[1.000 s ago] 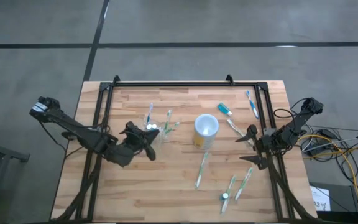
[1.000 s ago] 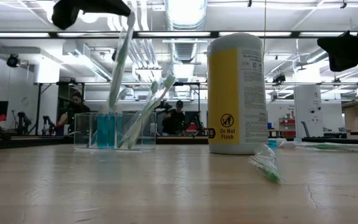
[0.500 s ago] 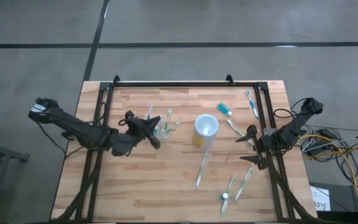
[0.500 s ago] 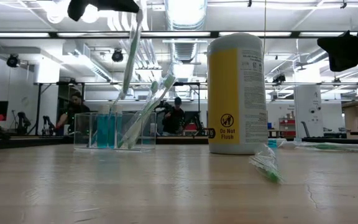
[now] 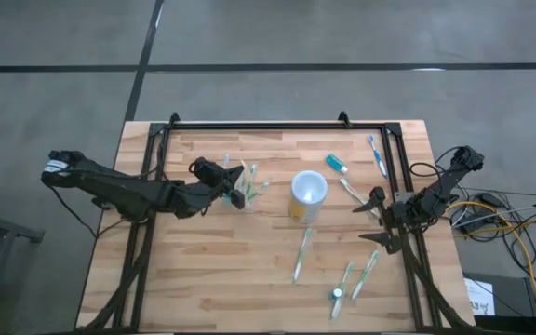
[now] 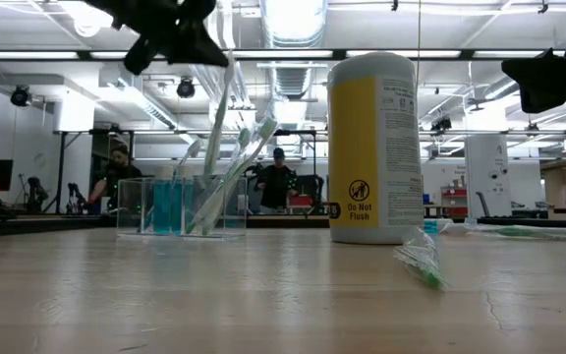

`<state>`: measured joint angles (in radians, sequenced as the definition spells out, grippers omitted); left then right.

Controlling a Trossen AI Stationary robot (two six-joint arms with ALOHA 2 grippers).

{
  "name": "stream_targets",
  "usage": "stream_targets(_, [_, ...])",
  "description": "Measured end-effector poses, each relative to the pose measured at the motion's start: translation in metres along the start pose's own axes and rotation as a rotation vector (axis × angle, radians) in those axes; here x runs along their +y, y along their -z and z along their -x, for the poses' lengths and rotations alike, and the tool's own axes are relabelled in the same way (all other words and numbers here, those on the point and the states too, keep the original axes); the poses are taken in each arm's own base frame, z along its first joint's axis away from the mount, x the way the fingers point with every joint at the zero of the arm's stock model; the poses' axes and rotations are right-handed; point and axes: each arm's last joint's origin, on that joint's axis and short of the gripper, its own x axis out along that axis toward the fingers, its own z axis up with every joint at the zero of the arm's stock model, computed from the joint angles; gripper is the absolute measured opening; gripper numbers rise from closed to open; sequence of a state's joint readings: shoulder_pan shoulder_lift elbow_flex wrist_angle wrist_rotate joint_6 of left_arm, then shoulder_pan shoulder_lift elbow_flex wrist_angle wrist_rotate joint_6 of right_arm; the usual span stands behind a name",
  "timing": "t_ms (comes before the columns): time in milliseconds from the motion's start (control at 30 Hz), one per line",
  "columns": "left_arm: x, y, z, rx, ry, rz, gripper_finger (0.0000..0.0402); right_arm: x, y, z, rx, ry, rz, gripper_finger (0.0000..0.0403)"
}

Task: Pick & Place toothbrushing station
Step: Put the green toothbrush into the right section of the transparent organizer

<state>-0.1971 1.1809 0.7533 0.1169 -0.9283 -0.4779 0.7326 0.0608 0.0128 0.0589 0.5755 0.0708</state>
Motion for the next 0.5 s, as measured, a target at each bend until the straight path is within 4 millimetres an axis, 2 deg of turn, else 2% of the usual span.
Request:
stream_targets(333, [0.016,0.037,-0.002,0.104,0.024,0.119,0.0003,0.0,0.0,0.0,0.0,0.0,0.0,0.0348])
stream_targets(500, [0.022,0.049,-0.001,0.138,0.026,0.162,0.0007,0.0,0.0,0.0,0.0,0.0,0.0,0.0348])
